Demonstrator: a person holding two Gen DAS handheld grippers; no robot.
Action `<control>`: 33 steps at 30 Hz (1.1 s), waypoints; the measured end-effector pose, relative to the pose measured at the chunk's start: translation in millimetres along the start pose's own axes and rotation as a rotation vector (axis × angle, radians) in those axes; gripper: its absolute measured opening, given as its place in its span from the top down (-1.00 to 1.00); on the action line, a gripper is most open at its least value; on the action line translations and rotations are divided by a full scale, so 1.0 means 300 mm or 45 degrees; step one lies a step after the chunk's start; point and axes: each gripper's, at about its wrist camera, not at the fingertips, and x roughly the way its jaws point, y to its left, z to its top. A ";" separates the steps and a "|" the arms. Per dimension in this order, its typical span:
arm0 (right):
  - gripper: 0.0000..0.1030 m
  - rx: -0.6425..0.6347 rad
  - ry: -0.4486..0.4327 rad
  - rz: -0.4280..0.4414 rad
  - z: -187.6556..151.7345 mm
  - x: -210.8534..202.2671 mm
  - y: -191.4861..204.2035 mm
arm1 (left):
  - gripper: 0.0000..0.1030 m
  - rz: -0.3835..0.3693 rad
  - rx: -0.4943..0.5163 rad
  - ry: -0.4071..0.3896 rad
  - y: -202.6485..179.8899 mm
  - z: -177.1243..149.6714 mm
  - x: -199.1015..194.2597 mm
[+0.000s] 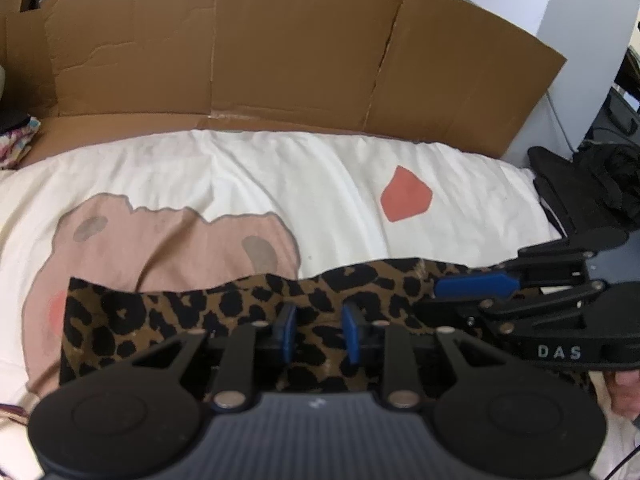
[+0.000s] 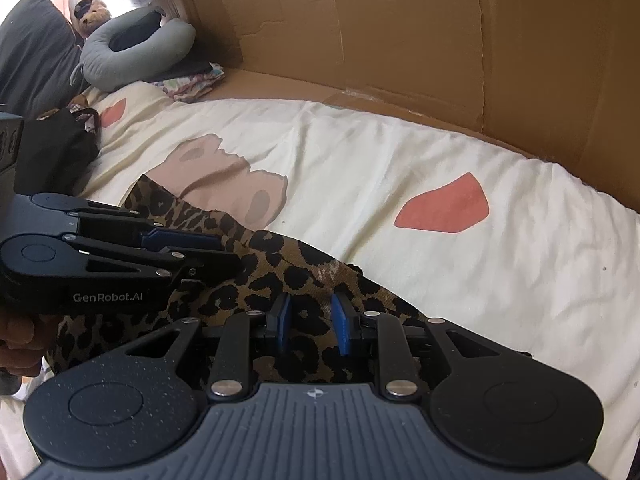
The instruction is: Fold clothes
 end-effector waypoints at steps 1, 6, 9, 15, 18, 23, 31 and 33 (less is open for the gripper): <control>0.48 0.000 0.002 -0.006 0.005 -0.006 0.003 | 0.49 0.006 0.006 -0.003 -0.005 0.004 -0.010; 0.47 0.021 -0.055 -0.023 0.002 -0.071 0.011 | 0.54 0.023 0.013 -0.039 -0.022 0.017 -0.079; 0.46 0.021 -0.083 -0.032 -0.005 -0.106 0.010 | 0.54 0.007 0.001 -0.058 -0.025 0.008 -0.122; 0.46 0.016 -0.077 0.007 -0.023 -0.115 0.043 | 0.54 -0.018 0.052 -0.042 -0.059 -0.032 -0.115; 0.46 -0.008 -0.033 -0.005 -0.045 -0.078 0.063 | 0.51 0.003 0.041 -0.008 -0.049 -0.054 -0.079; 0.50 -0.024 -0.009 -0.014 -0.056 -0.042 0.052 | 0.53 0.039 0.009 -0.012 -0.018 -0.036 -0.059; 0.57 0.059 -0.055 -0.073 -0.045 -0.101 -0.008 | 0.74 0.087 -0.045 -0.038 0.023 -0.013 -0.082; 0.57 0.093 -0.067 -0.050 -0.055 -0.128 -0.030 | 0.74 0.069 -0.043 -0.053 0.017 -0.022 -0.117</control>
